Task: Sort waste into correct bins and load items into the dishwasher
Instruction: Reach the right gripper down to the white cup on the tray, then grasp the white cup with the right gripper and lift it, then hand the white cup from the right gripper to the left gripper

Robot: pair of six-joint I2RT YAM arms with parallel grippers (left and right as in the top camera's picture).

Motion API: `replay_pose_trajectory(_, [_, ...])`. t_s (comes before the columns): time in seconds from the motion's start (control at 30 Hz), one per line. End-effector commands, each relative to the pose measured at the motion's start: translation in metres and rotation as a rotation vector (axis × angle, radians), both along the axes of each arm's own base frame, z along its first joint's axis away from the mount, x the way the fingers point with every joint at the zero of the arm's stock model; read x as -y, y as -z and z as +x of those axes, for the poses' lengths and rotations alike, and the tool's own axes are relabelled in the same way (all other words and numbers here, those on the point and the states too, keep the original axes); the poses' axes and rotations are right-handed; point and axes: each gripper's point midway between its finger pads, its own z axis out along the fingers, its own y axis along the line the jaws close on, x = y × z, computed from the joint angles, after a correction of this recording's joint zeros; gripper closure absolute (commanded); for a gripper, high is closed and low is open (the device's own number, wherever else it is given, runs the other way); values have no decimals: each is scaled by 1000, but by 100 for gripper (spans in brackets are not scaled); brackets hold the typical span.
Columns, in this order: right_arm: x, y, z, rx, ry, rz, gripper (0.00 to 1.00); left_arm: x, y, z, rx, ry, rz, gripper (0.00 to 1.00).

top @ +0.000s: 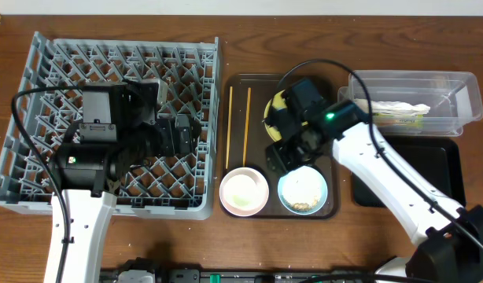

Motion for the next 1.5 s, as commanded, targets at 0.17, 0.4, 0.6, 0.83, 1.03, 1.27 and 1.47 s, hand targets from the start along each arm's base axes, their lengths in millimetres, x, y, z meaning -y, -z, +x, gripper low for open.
replay_pose_trajectory(0.17, [-21, 24, -14, 46, -82, -115, 43, -24, -9, -3, -19, -216, 13, 5])
replay_pose_trajectory(0.4, [-39, 68, -29, -32, -156, -179, 65, -49, -38, -10, 63, -383, -69, 5])
replay_pose_trajectory(0.6, [-43, 68, -26, -25, -141, -170, 95, -61, -60, -20, 141, -420, -130, 5])
replay_pose_trajectory(0.83, [-39, -3, -6, 65, -100, 25, 99, -20, -76, -19, 203, -136, -231, 5])
replay_pose_trajectory(1.03, [-15, -93, 45, 276, 21, 296, 99, 18, -103, -16, 245, 100, -440, 5])
replay_pose_trajectory(1.27, [-20, -193, 47, 319, -162, 863, 99, 58, -131, -32, 205, 442, -733, 5])
replay_pose_trajectory(1.47, [-33, -223, 36, 341, -273, 996, 99, 86, -140, -49, 158, 662, -854, 5])
